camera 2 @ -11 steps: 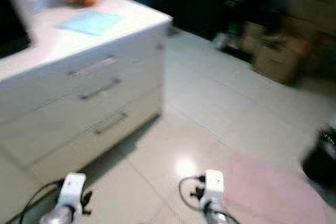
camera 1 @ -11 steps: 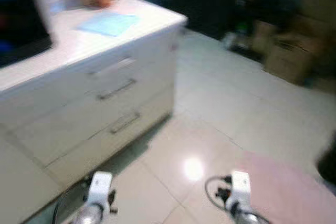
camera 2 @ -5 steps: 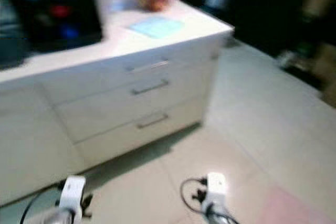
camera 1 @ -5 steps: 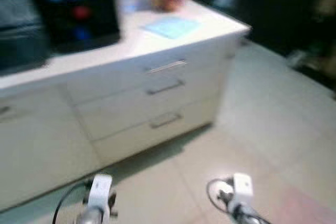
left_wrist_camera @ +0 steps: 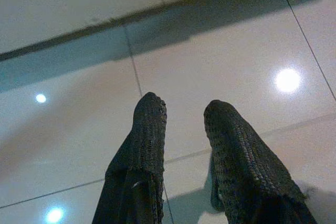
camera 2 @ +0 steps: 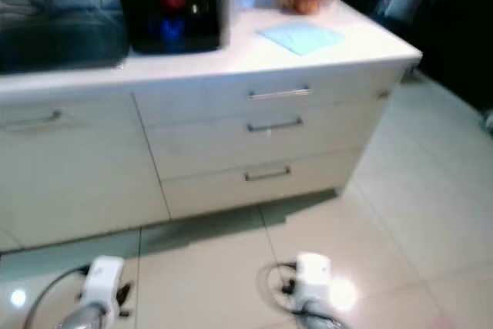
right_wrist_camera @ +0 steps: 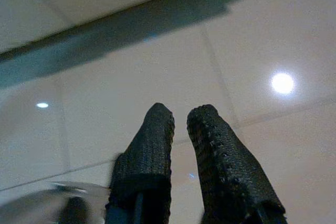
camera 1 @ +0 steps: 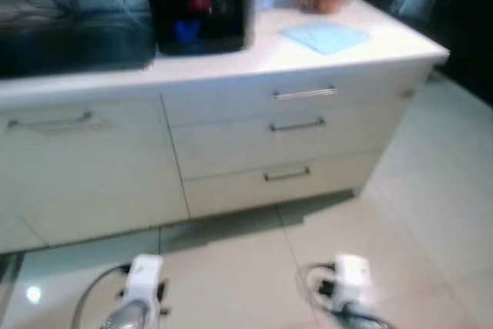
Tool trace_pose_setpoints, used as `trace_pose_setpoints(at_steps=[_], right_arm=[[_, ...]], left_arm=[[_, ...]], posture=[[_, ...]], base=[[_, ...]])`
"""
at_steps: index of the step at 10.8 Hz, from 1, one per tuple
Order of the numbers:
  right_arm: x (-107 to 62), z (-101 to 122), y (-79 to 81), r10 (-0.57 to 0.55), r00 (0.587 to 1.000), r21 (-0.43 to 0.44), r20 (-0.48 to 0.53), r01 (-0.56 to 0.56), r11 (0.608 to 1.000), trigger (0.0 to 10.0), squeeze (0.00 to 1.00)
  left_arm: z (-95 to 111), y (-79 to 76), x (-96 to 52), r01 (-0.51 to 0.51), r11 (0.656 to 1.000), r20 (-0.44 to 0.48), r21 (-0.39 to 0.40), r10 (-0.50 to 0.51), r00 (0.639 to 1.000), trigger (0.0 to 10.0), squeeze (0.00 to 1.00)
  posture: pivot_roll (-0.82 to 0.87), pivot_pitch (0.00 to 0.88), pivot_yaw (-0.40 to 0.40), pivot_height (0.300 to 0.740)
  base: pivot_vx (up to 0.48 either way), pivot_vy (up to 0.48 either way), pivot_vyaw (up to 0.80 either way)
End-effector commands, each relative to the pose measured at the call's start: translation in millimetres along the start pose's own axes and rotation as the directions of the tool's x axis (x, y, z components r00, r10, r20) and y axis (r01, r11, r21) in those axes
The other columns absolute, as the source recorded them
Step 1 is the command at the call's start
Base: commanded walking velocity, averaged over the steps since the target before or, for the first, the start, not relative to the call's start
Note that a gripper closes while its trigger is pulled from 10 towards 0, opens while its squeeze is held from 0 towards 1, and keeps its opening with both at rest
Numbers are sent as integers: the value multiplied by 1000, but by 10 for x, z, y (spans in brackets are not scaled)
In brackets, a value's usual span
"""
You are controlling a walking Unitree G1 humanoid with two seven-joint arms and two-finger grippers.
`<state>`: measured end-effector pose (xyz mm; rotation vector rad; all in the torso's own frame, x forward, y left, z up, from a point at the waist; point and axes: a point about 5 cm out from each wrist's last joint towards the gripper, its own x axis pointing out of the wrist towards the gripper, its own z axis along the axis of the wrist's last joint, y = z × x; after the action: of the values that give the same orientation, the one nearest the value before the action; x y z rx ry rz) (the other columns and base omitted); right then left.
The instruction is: Kitchen organization
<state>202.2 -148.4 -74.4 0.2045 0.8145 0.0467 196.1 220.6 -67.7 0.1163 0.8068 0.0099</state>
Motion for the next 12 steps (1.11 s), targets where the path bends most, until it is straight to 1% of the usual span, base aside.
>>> trace_pose_setpoints(at_steps=[1, 10, 12], right_arm=[[-10, 34, -97, -22, 1000, -13, 4, 23, 1000, 10000, 0], [-10, 25, -91, -17, 1000, -18, -1, 17, 1000, 10000, 0], [-11, 21, -89, -19, 1000, -7, -2, 19, 1000, 10000, 0]], left_arm=[[10, -61, 9, 9, 1000, 5, -12, -9, 1000, 10000, 0], [-11, -86, 6, 9, 1000, 1, -19, -9, 1000, 10000, 0], [-11, -88, 5, 9, 1000, 4, -22, -9, 1000, 10000, 0]], posture=[[171, 0, 4, 740], [174, 0, -1, 740], [175, 0, 1, 740]], base=[[0, 0, 800], [0, 0, 800], [0, 0, 0]])
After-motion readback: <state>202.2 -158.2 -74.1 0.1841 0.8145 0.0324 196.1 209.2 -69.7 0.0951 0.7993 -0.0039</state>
